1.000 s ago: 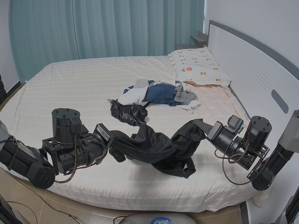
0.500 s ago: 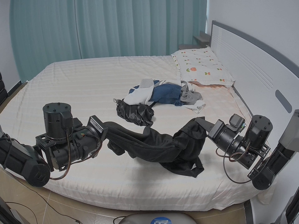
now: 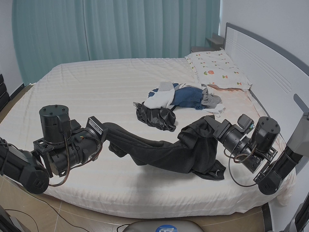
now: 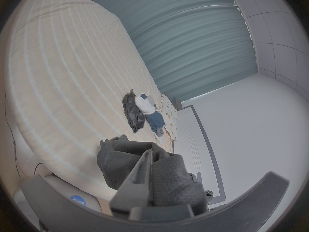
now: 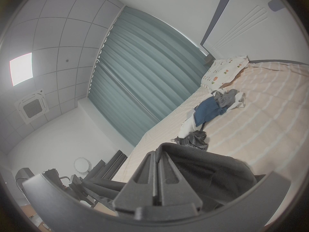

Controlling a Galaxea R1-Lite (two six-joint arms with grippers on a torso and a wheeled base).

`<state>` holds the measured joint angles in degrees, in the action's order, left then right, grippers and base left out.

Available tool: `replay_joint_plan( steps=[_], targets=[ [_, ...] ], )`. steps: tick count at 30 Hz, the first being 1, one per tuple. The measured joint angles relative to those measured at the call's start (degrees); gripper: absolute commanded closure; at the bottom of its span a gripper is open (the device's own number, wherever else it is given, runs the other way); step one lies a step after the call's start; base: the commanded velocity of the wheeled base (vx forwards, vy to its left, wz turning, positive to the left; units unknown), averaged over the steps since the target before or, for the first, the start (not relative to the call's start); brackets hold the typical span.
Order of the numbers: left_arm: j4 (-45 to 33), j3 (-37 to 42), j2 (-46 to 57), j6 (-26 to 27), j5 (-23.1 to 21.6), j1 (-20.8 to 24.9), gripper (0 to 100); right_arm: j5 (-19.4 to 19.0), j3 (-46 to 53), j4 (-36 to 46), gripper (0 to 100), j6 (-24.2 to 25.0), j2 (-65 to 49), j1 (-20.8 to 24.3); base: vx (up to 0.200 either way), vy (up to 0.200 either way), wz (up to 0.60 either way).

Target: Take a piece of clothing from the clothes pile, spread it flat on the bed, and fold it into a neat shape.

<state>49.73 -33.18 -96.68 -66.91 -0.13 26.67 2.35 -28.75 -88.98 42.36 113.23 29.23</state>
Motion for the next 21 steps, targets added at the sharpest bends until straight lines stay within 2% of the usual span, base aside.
replay_joint_plan(
  steps=[21],
  targets=[
    [0.09,-0.05,1.54,0.11,0.56,-0.29,100,0.49,-1.54,0.02,100,0.26,-0.29,0.34,0.000,0.200,0.00]
  ],
)
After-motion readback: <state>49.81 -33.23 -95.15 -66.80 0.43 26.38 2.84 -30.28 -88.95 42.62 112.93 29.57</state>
